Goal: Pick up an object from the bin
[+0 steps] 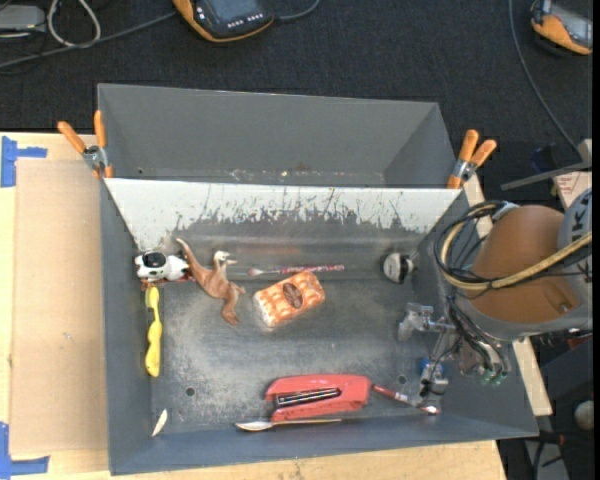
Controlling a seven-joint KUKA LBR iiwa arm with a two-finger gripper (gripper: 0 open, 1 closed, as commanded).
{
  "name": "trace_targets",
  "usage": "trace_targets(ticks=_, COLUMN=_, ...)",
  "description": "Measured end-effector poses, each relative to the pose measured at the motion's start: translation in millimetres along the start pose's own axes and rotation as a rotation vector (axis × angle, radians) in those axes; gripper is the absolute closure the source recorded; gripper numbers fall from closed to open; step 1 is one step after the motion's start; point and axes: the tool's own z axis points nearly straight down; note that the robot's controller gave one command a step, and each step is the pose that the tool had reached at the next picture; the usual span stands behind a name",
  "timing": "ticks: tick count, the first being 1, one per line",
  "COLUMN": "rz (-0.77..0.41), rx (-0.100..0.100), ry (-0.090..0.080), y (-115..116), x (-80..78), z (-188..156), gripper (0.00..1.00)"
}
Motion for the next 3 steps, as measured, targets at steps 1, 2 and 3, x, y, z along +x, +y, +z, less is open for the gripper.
trace_targets(ticks=1, rz=-0.094, rx=-0.004, ry=0.005, y=45, x=3.9, z=12, gripper=0.00)
trace_targets(ticks=2, rz=-0.016, rx=-0.002, ry=0.001, y=61, x=-9.3, z=20, gripper=0.00)
trace_targets(ticks=3, rz=-0.118, rx=-0.003, ry=0.007, y=107, x=10.3, z=21, gripper=0.00)
